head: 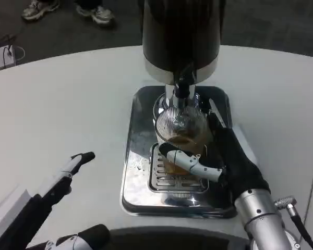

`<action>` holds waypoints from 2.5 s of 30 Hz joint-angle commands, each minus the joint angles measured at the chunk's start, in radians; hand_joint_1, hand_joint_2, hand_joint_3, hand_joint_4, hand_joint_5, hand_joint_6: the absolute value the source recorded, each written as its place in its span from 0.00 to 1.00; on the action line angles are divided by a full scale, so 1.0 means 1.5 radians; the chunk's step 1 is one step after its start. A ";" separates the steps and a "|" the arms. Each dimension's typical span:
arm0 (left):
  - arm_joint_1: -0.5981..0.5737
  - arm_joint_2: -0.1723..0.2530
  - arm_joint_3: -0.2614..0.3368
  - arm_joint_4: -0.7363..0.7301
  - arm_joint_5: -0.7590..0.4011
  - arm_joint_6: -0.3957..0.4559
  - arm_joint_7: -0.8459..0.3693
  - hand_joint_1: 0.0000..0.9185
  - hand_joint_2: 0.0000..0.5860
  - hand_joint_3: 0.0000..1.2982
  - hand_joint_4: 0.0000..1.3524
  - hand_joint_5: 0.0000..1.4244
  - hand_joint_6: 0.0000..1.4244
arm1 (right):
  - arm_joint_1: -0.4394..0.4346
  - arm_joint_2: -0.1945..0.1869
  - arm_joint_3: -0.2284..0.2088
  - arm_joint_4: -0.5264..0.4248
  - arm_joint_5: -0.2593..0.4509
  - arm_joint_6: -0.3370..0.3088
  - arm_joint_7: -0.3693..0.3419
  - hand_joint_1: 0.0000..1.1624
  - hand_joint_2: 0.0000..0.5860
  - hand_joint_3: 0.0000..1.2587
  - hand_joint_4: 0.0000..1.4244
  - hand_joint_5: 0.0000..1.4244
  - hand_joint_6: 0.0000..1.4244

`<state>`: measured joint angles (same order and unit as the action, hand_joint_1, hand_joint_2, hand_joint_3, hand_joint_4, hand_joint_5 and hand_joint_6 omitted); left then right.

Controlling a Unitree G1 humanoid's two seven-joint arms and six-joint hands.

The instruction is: Grasp the cup under the faucet to collect the drink, then remove the cup.

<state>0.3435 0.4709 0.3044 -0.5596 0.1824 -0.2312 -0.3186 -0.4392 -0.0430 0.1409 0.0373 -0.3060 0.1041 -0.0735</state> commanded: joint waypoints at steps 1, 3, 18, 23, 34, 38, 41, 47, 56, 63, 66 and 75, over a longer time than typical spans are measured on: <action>0.009 0.011 0.006 -0.005 -0.001 0.011 -0.012 0.00 0.06 0.07 0.00 0.05 0.13 | -0.007 0.013 0.006 0.017 -0.010 -0.012 -0.026 0.68 0.34 0.00 0.00 0.04 0.02; 0.007 0.013 0.004 -0.006 0.002 0.018 -0.016 0.00 0.06 0.07 0.00 0.05 0.13 | -0.009 0.017 0.008 0.024 -0.017 -0.014 -0.040 0.68 0.34 0.00 0.00 0.04 0.02; -0.006 0.027 -0.009 -0.005 0.011 0.058 -0.036 0.00 0.06 0.09 0.01 0.06 0.13 | -0.026 0.044 0.014 0.072 -0.029 -0.016 -0.096 0.70 0.34 0.00 0.02 0.08 0.04; -0.008 0.029 -0.011 -0.003 0.012 0.067 -0.041 0.00 0.06 0.10 0.01 0.06 0.13 | -0.033 0.059 0.019 0.090 -0.032 -0.015 -0.115 0.70 0.34 0.02 0.08 0.13 0.08; -0.006 0.031 -0.011 0.000 0.008 0.083 -0.053 0.00 0.07 0.13 0.03 0.07 0.13 | -0.041 0.099 0.039 0.133 -0.069 -0.026 -0.199 0.77 0.36 0.20 0.26 0.31 0.24; -0.004 0.030 -0.009 0.004 0.006 0.084 -0.055 0.00 0.07 0.15 0.04 0.07 0.13 | -0.039 0.114 0.044 0.146 -0.080 -0.028 -0.233 0.78 0.37 0.27 0.31 0.36 0.29; -0.004 0.032 -0.010 0.008 0.005 0.084 -0.058 0.00 0.07 0.16 0.04 0.08 0.13 | -0.038 0.119 0.048 0.156 -0.081 -0.033 -0.250 0.80 0.36 0.30 0.35 0.39 0.32; -0.007 0.035 -0.007 0.019 0.000 0.077 -0.060 0.00 0.07 0.18 0.05 0.08 0.13 | -0.033 0.131 0.055 0.169 -0.088 -0.039 -0.294 0.85 0.39 0.49 0.53 0.57 0.58; -0.010 0.039 -0.006 0.036 -0.011 0.067 -0.060 0.00 0.07 0.18 0.05 0.08 0.13 | -0.020 0.135 0.065 0.161 -0.086 -0.053 -0.330 0.88 0.39 0.81 0.86 0.91 0.94; -0.024 0.042 -0.008 0.059 -0.018 0.054 -0.056 0.00 0.07 0.19 0.06 0.09 0.13 | 0.026 0.120 0.083 0.087 -0.085 -0.050 -0.285 0.89 0.39 0.91 0.96 1.00 1.00; -0.035 0.044 -0.011 0.071 -0.020 0.050 -0.056 0.00 0.07 0.18 0.06 0.09 0.13 | 0.068 0.111 0.098 0.025 -0.086 -0.041 -0.240 0.89 0.39 0.91 0.96 1.00 1.00; -0.066 0.047 -0.020 0.104 -0.022 0.034 -0.056 0.00 0.07 0.18 0.06 0.09 0.14 | 0.177 0.078 0.137 -0.150 -0.084 -0.004 -0.124 0.88 0.38 0.91 0.96 1.00 1.00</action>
<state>0.2501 0.5329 0.2858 -0.4237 0.1600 -0.1608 -0.3997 -0.2206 0.0575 0.3188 -0.0947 -0.4406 0.0949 -0.2965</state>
